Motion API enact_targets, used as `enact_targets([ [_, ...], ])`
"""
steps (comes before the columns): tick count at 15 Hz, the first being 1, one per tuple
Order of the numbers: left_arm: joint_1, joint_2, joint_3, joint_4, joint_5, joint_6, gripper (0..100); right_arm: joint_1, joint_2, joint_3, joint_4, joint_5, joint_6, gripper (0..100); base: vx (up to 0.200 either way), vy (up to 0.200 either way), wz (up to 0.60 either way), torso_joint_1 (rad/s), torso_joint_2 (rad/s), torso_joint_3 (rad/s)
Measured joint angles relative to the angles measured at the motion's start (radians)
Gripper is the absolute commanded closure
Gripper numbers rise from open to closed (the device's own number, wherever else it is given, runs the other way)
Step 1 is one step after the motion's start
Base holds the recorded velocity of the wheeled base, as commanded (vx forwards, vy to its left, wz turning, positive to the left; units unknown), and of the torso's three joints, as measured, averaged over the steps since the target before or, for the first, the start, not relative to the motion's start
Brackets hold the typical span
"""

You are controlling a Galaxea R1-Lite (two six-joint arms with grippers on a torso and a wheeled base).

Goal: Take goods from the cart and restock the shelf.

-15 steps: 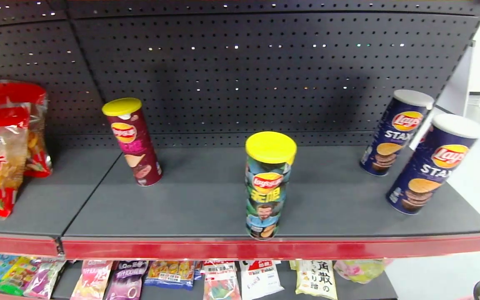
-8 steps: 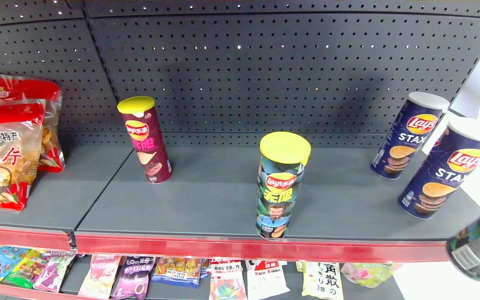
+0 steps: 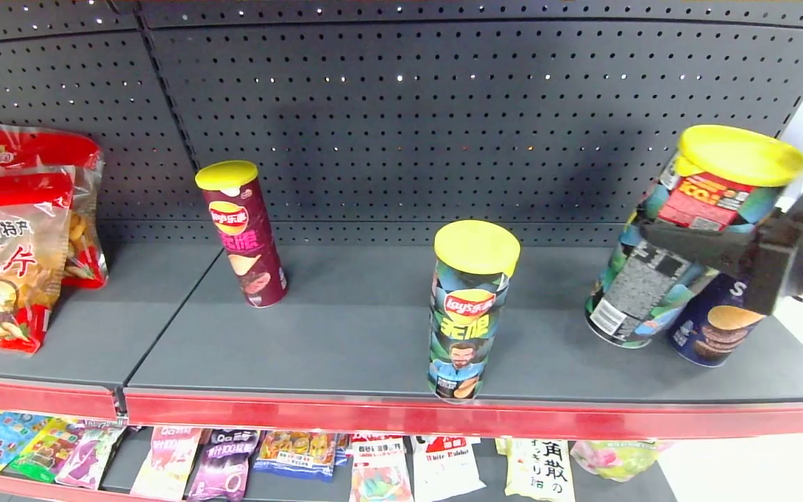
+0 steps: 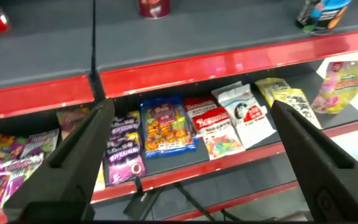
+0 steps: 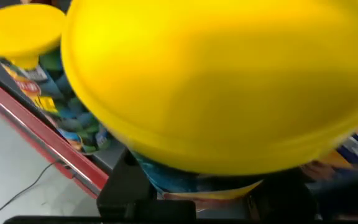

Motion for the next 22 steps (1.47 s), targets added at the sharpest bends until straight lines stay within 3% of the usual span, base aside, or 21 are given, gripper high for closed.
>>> enact_targets([
  [10, 0.002, -0.002, 0.009, 0.000, 0.031, 0.001, 0, 0.058, 0.401, -0.224, -0.129, 0.079, 0.013, 100, 0.000, 0.000, 0.00, 0.000, 0.00, 0.000],
  [22, 0.004, -0.002, 0.024, -0.003, 0.033, 0.001, 0, 0.119, 0.578, -0.330, -0.179, 0.077, 0.054, 100, 0.000, 0.000, 0.00, 0.000, 0.00, 0.000],
])
